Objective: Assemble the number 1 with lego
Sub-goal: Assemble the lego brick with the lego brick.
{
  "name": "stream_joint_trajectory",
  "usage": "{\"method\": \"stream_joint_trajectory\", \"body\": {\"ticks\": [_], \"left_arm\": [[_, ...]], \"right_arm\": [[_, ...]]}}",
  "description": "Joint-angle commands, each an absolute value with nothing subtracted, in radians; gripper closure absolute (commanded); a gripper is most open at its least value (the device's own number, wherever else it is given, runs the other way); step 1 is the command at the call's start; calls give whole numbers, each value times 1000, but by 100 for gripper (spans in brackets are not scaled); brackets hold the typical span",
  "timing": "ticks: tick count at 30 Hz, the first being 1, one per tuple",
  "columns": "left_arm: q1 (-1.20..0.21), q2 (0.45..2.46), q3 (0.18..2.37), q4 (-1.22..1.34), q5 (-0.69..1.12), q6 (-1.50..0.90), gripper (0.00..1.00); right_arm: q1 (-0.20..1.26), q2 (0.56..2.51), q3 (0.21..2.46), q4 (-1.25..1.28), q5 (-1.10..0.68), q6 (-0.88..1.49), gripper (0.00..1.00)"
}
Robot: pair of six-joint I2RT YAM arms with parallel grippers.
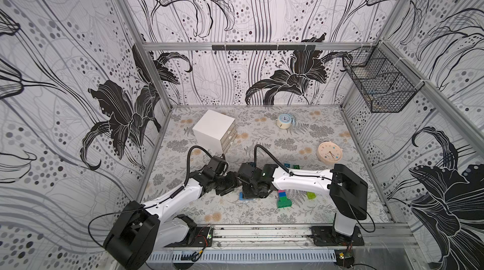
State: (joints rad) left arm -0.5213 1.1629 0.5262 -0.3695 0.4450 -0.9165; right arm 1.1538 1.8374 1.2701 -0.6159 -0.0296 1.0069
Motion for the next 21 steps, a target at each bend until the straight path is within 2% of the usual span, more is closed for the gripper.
{"method": "stream_joint_trajectory", "body": {"ticks": [1,6,13,21], "left_arm": [[-524,1110,510,-405,354,-947,35],[-524,1037,486,-440,270,-998,35],[-524,998,491,-451,229,-1006,36],[-522,935,500,-397,212,-974,41]], "right_arm": [[1152,1954,1263,-757,-46,1053,64],[1139,2032,1283,-829,-49,1064,65],[1132,2023,1297,-829,-49,1020,62],[1132,1752,1313,-777,34,861,43]]}}
